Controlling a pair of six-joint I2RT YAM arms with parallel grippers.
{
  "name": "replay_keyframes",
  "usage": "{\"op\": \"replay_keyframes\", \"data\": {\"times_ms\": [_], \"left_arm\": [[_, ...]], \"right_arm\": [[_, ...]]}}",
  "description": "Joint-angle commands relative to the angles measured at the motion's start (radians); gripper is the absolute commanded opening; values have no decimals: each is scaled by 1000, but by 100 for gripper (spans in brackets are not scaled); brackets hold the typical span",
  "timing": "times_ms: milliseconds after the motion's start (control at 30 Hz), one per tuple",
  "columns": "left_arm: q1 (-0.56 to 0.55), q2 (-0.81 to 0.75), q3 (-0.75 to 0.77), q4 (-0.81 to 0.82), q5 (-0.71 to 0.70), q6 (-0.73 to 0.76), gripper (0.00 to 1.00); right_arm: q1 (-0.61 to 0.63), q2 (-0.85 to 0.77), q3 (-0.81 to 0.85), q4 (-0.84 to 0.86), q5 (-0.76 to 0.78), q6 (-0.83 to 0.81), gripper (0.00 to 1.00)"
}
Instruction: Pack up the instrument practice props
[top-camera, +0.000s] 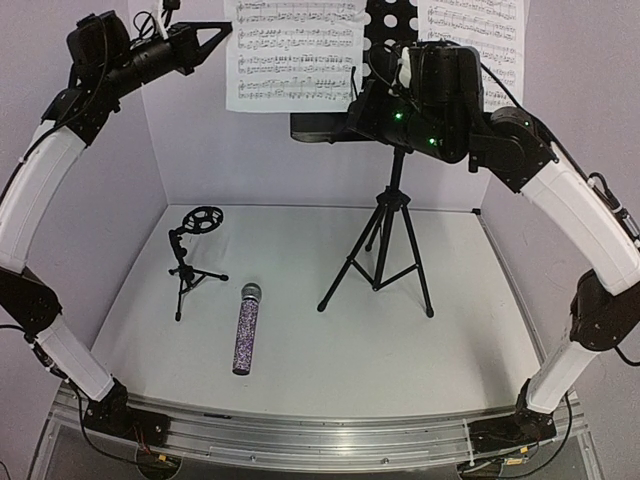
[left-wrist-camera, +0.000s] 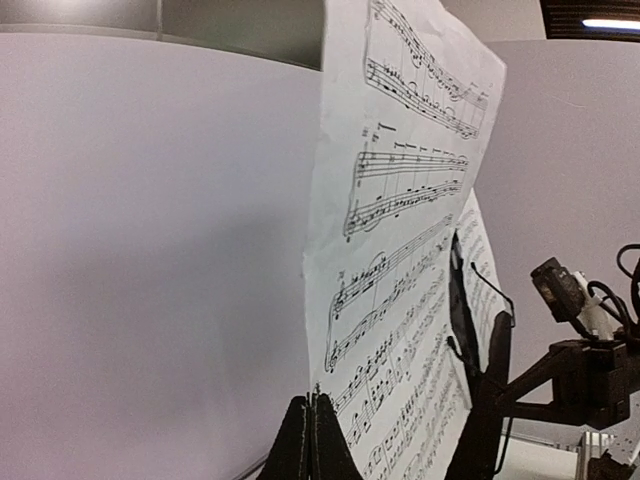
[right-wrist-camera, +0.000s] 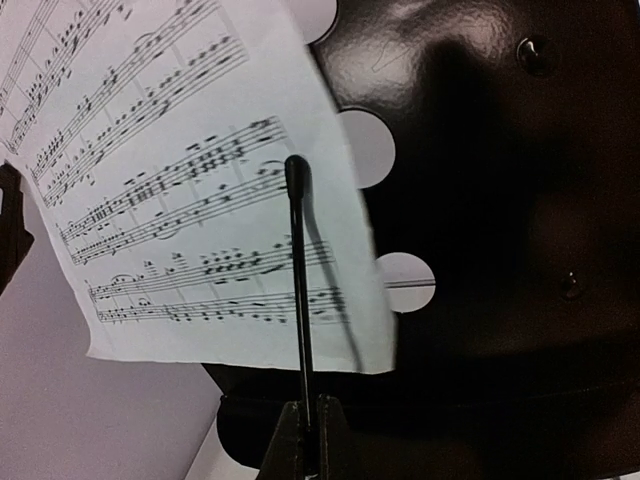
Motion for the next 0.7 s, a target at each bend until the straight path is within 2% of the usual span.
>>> {"op": "replay_keyframes", "data": {"times_ms": [0,267,433,567,667], "left_arm": [[68,-77,-63,20,-56,51,0],[149,-190,-146,-78,-136,181,0],[149,-284,-161,-269,-131,255,0],[149,-376,-223,-408,-62,293,0],[149,-431,-276,-538,-57,267,0]], "right_arm": [[-4,-32,-8,14,28,-14,0],[-6,-37,-24,36,12,-28,0],[-5,-52,-45,57,17,-39,0],[-6,-63,-66,85,16,-51,0],[-6,-63,-68,96,16,-60,0]]}}
